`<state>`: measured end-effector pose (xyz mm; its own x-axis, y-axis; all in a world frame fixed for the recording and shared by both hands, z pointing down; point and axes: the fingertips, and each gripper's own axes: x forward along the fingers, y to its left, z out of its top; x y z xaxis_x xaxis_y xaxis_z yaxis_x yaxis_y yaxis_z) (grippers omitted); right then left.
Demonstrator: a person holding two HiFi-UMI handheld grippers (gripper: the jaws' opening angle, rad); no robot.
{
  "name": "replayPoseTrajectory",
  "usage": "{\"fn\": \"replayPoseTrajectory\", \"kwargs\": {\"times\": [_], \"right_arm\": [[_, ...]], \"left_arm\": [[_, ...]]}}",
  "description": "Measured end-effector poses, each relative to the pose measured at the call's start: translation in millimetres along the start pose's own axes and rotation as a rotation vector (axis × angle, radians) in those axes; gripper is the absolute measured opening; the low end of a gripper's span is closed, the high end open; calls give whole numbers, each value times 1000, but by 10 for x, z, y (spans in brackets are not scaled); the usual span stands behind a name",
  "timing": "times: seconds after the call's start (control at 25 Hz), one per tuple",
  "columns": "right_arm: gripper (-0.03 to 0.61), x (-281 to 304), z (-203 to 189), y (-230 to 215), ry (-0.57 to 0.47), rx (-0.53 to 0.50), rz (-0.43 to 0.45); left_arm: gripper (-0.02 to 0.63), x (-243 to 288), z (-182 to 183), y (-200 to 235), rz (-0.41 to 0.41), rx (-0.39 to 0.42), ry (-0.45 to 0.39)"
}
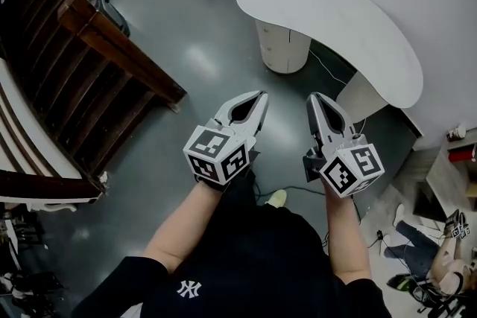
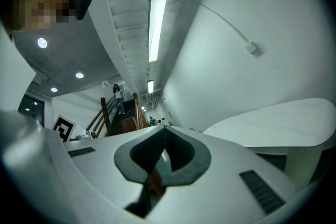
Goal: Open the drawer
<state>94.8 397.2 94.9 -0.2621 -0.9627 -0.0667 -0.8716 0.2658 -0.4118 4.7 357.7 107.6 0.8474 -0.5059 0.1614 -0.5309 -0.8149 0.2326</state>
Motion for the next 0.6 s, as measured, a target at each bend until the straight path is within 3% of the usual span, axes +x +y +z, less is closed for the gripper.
{"fn": "replayPoseTrajectory", "kwargs": {"times": [0.28,0.6], "right_arm": [[15,468,-92,-296,33,-18,-30],[15,1531,-210,-741,67,-28,-74]], "left_arm": [[6,422,-39,377,-10,4,15],[6,1149,6,1262,-24,41,48]]}}
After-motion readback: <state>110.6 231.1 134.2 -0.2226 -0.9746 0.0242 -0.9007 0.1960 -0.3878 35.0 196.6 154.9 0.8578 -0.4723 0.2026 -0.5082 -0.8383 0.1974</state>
